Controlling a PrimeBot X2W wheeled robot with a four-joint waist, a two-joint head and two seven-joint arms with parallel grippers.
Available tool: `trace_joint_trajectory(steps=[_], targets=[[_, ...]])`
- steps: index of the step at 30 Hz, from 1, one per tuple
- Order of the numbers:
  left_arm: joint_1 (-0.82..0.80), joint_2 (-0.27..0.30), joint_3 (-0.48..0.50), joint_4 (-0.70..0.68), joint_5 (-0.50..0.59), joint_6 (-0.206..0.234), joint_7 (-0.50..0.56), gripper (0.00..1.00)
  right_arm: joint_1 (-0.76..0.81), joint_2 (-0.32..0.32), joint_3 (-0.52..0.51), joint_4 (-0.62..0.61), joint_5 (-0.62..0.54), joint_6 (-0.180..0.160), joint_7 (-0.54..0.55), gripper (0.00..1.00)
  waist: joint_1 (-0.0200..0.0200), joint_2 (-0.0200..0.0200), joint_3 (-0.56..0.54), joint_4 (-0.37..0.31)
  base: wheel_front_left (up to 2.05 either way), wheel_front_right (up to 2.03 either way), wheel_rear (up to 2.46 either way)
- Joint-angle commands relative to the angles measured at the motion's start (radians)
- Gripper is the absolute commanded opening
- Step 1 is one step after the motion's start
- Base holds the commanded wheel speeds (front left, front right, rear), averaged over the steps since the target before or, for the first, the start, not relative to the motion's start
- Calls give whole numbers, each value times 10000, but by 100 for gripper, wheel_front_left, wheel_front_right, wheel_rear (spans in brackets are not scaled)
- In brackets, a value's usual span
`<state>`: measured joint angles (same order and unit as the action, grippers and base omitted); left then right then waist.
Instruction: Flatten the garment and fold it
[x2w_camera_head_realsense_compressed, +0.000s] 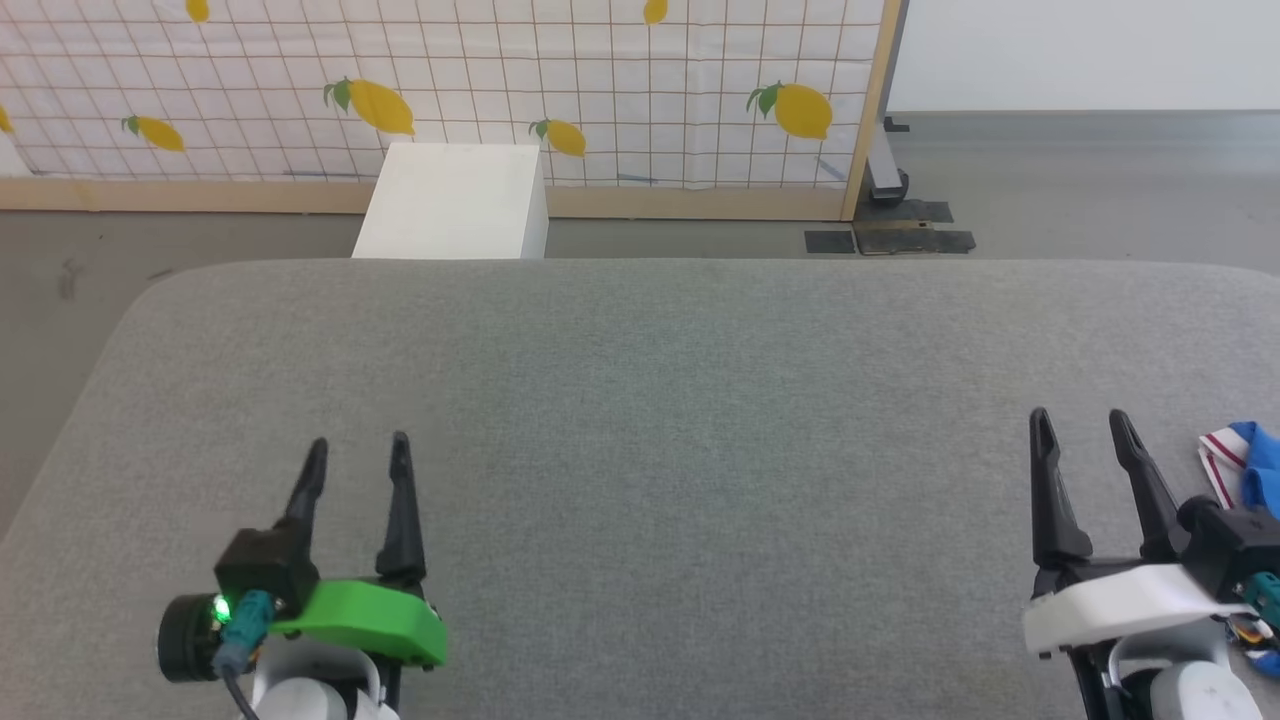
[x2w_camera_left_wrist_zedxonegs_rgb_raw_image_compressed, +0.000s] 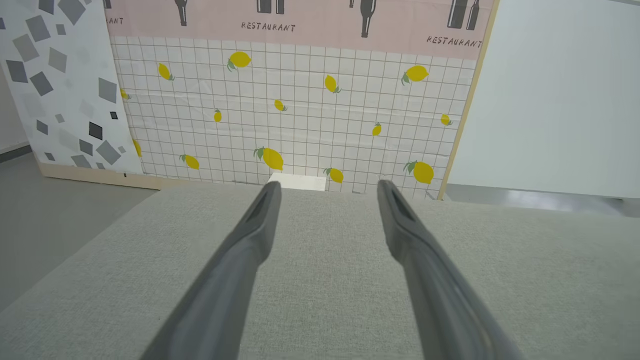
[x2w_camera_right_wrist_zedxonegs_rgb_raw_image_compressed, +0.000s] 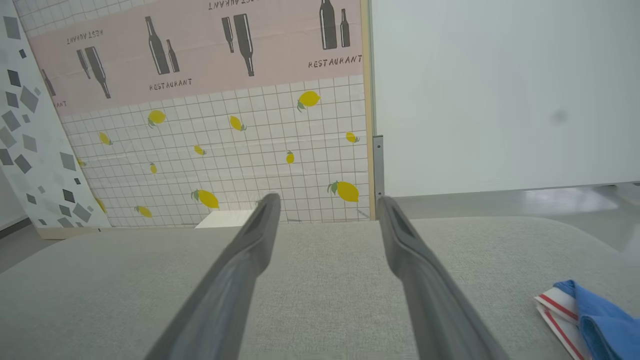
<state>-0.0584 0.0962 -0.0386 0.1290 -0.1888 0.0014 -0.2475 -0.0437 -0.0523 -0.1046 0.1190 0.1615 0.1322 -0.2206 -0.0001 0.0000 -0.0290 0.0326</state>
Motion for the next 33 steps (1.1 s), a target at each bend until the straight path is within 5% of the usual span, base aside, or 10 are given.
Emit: trace_joint_trajectory(steps=[1,19,20,33], targets=[[171,55,-76,109,154,-58,25,100,180,17,-51,54,104,-15,-92,100,1,0,-47,-67,0,0,0],[277,52,-585,638,112,-177,58,100,568,19,-101,228,228,-15,-120,100,1,0,-116,-198,0,0,0],[227,7,-584,612,172,-149,84,0,455,0,-114,210,229,0,-85,0,1,0,-116,-197,0,0,0],[245,-30,-523,484,284,-141,242,0,453,-1,-43,118,110,-1,67,0,1,0,-90,-207,0,0,0]])
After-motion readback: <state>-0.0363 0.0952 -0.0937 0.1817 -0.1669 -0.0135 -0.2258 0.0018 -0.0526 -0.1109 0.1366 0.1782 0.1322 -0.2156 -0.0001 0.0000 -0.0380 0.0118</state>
